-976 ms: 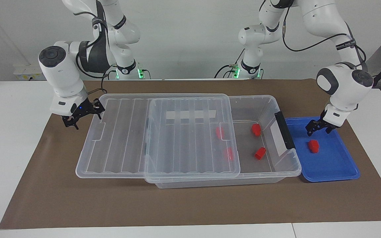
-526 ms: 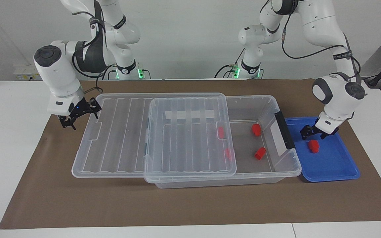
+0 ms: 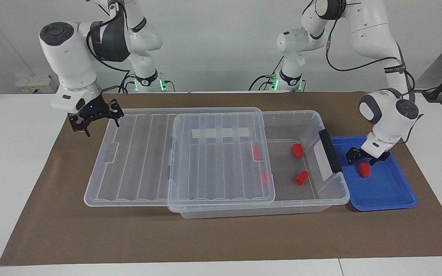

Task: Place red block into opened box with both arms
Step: 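Open the right gripper and withdraw it while the left gripper grips the red block, then lift the red block out of the blue tray with the left gripper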

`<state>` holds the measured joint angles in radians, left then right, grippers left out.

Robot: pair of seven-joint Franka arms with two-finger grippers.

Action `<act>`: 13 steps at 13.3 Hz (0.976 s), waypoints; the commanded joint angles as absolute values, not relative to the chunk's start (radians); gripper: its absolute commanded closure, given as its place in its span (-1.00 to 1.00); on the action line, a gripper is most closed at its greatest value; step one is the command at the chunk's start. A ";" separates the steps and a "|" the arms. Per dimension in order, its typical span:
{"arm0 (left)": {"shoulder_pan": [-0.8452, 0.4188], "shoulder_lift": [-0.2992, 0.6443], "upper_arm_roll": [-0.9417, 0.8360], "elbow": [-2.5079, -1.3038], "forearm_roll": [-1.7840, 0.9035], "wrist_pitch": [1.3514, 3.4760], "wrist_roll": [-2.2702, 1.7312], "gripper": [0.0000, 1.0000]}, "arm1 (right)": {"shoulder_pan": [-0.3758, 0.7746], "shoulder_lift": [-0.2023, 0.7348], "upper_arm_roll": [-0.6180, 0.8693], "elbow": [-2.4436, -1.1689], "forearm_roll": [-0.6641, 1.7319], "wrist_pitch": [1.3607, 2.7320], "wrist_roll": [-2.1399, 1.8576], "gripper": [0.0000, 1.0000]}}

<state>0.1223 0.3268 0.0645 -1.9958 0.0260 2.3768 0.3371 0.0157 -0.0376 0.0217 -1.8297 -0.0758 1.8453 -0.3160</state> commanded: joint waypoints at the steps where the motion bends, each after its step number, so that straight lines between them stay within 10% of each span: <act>1: 0.107 0.327 0.067 -2.008 0.040 2.413 0.345 -0.89 | 0.015 -0.089 0.046 -1.799 -0.058 1.787 -0.061 -1.00; 6: 0.112 0.325 0.067 -2.002 0.037 2.408 0.347 -0.57 | 0.008 -0.055 0.064 -1.585 -0.043 1.571 0.232 -1.00; 10: 0.110 0.327 0.067 -2.000 0.037 2.401 0.348 0.90 | -0.003 0.015 0.063 -1.414 0.003 1.451 0.288 -1.00; 13: 0.109 0.327 0.067 -2.002 0.037 2.398 0.348 1.00 | -0.006 0.018 0.058 -1.416 -0.017 1.448 0.290 -1.00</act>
<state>0.1140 0.3268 0.0620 -1.9956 0.0260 2.3881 0.3395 0.0061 -0.0087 0.0535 -1.4537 -0.0150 1.4749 0.2690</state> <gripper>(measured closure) 0.665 0.000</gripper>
